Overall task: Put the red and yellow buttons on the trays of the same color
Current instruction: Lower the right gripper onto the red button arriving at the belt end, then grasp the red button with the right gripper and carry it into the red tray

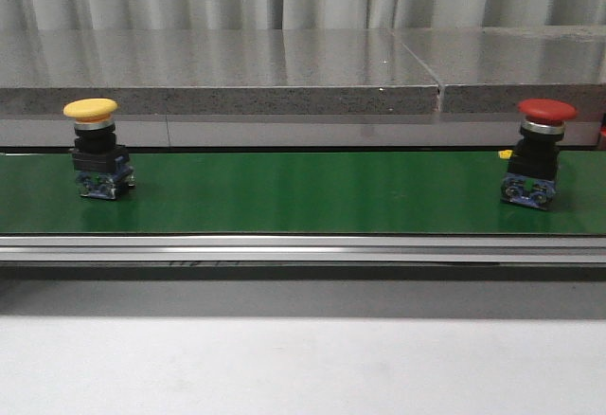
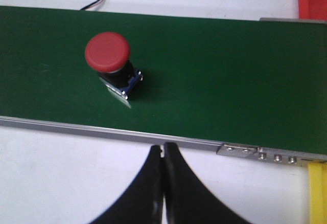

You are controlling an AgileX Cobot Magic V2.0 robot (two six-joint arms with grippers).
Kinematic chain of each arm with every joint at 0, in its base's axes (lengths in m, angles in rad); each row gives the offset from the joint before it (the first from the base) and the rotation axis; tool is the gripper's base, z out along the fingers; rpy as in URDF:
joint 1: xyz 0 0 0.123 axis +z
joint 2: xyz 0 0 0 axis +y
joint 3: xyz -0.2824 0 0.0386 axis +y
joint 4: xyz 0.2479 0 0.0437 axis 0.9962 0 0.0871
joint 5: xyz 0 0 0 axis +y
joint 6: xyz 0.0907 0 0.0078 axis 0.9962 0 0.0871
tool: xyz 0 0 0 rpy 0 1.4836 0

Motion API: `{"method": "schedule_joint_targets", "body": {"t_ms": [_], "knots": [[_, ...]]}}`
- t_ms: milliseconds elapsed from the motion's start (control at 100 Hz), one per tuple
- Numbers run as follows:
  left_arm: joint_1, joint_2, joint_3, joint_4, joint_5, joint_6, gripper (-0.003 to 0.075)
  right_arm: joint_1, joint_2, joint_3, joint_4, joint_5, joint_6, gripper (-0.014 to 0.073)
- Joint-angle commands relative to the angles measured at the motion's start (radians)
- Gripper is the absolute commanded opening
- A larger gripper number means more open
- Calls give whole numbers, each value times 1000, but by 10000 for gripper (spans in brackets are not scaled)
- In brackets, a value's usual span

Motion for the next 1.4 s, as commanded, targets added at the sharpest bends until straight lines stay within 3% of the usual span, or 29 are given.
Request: {"method": "schedule_joint_targets", "body": {"t_ms": [0,80,150,370,440,1290,1390], "knots": [[-9,3,-27,-6,-68,-6,-19,1,34,-35,4,-36,-1,-64],[-9,3,-27,-6,-68,-6,-19,1,55,-35,4,-21,-1,-30],[-9,3,-27,-6,-68,-6,-19,1,63,-34,4,-7,-1,59],[-9,3,-27,-6,-68,-6,-19,1,65,-34,3,-15,-1,572],[-9,3,-27,-6,-68,-6,-19,1,65,-34,3,-16,-1,671],[-9,3,-27,-6,-68,-6,-19,0,575,-295,-102,-32,-36,643],[-9,3,-27,-6,-68,-6,-19,0,585,-314,-109,-31,-36,572]]}}
